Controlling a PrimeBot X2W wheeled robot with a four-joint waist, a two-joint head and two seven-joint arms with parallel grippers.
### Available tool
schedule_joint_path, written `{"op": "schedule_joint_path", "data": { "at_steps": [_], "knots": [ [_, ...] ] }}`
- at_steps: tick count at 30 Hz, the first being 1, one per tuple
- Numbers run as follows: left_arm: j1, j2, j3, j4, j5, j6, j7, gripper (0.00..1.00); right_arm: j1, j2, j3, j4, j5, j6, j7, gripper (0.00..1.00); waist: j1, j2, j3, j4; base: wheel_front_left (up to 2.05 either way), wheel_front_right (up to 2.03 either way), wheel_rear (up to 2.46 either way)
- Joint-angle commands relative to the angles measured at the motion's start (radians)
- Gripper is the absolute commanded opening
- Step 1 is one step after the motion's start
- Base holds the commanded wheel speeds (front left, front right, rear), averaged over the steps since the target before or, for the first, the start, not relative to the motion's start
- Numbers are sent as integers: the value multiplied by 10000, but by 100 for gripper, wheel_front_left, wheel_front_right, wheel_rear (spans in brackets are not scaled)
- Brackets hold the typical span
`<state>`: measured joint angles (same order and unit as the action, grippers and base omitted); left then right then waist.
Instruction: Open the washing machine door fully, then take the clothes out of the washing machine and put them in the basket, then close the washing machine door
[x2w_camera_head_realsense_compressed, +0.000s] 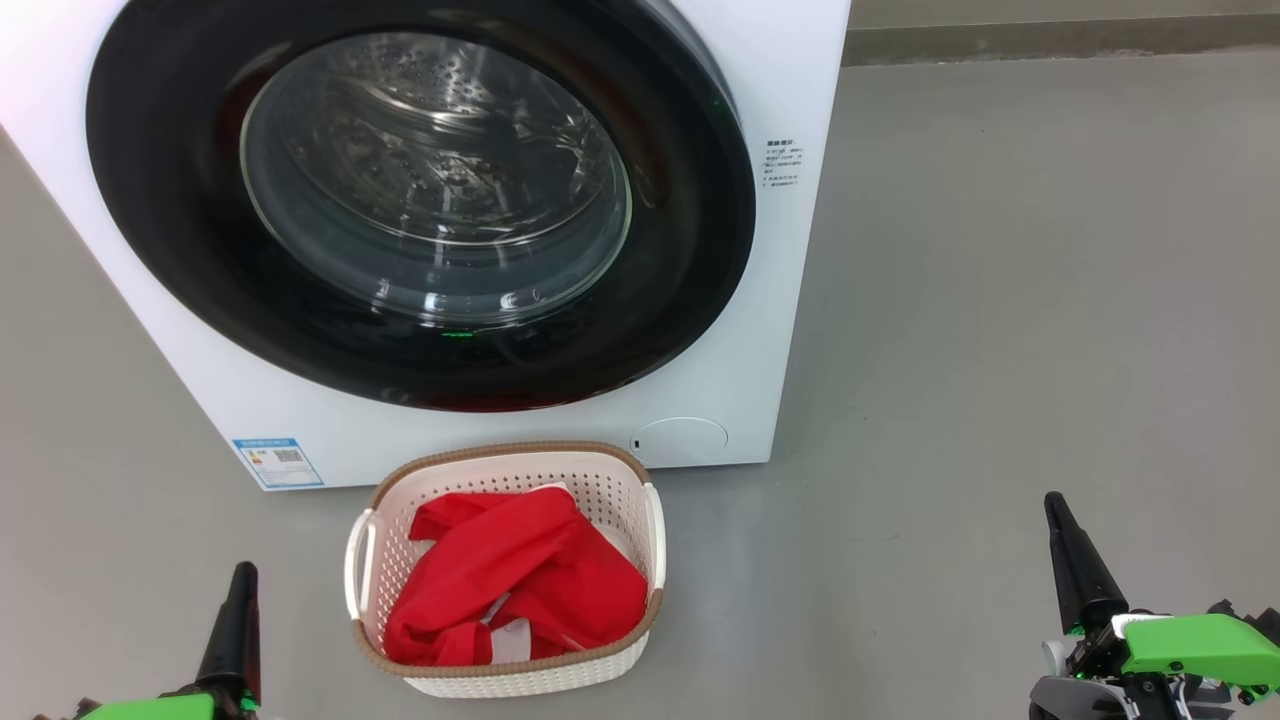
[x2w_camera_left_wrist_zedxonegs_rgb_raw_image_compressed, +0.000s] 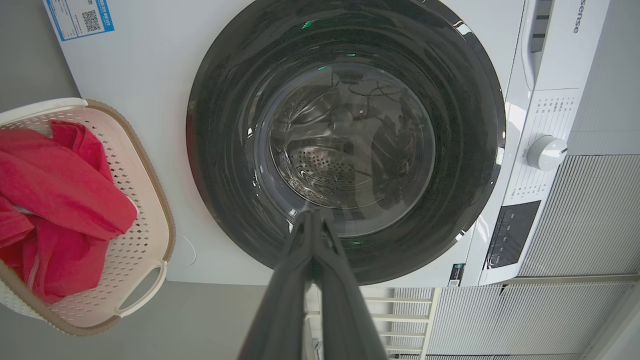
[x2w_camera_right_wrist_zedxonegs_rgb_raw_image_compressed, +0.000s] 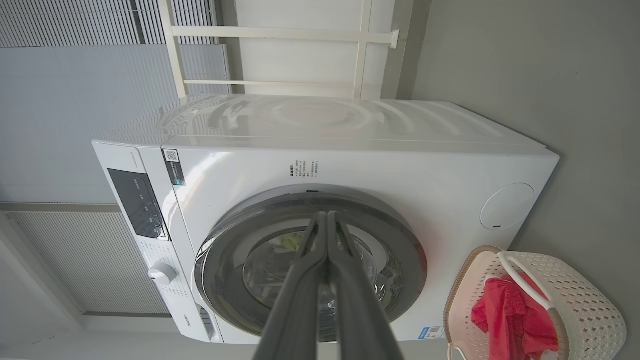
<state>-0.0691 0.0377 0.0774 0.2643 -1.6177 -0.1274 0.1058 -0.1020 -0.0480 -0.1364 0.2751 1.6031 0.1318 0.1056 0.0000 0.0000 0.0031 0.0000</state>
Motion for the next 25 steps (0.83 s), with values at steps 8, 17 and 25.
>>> {"op": "schedule_joint_path", "data": {
  "at_steps": [8,17,25],
  "knots": [
    [-388,146,345,-193,76,-33,59,0,-61,-23,216,-303,46,-11,85,0,0,0,0,0,0,0,0],
    [-388,143,349,-193,79,-33,63,0,-61,-23,216,-303,46,-11,85,0,0,0,0,0,0,0,0],
    [-388,141,353,-193,82,-33,65,0,-61,-23,216,-303,46,-11,85,0,0,0,0,0,0,0,0]
  ]
}}
